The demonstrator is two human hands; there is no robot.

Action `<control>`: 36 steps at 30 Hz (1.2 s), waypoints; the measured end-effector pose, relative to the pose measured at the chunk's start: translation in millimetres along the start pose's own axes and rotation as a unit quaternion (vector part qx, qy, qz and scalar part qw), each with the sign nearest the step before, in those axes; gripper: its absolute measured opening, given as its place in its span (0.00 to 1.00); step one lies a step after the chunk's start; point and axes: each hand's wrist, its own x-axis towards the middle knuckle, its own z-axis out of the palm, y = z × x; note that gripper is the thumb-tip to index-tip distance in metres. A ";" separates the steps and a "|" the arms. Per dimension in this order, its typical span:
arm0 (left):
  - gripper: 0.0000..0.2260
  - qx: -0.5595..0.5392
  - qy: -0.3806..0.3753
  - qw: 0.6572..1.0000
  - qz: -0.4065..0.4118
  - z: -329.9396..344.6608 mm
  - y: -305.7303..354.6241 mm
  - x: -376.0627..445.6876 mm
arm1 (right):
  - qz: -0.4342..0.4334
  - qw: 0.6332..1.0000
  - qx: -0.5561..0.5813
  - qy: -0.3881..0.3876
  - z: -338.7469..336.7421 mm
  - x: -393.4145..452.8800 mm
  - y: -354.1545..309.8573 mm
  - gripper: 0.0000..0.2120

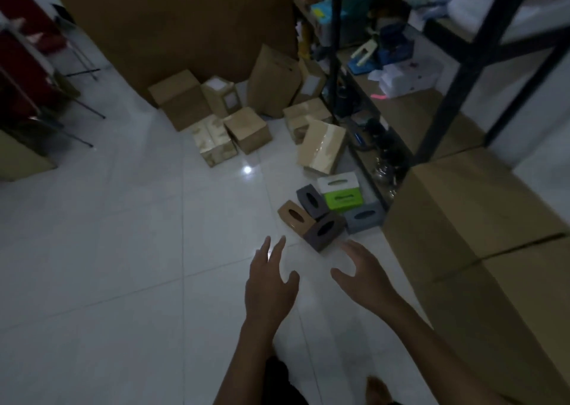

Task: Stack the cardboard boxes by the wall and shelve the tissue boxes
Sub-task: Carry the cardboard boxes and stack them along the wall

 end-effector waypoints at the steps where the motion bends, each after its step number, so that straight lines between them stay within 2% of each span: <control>1: 0.33 -0.005 0.004 1.000 -0.004 -13.6 -14.5 16.6 | -0.008 1.000 0.002 0.004 11.8 18.4 -16.8 0.30; 9: 0.32 -0.045 -0.011 0.999 0.008 -112.2 -91.7 135.7 | 0.002 0.994 0.089 0.069 71.7 120.4 -134.5 0.26; 13: 0.32 -0.071 -0.041 0.996 0.014 -132.0 -107.1 200.6 | 0.048 0.984 0.141 0.099 78.0 170.0 -154.6 0.24; 16: 0.31 -0.085 -0.056 0.994 0.026 -136.4 -108.3 257.1 | 0.081 0.976 0.169 0.113 69.7 219.9 -163.0 0.26; 30: 0.30 -0.070 -0.119 0.990 0.037 -101.6 -48.8 565.5 | 0.191 0.957 0.191 0.111 -21.3 497.7 -128.4 0.21; 36: 0.29 -0.092 -0.180 0.979 0.036 -55.5 -12.7 687.1 | 0.241 0.928 0.234 0.161 -66.5 587.6 -107.2 0.24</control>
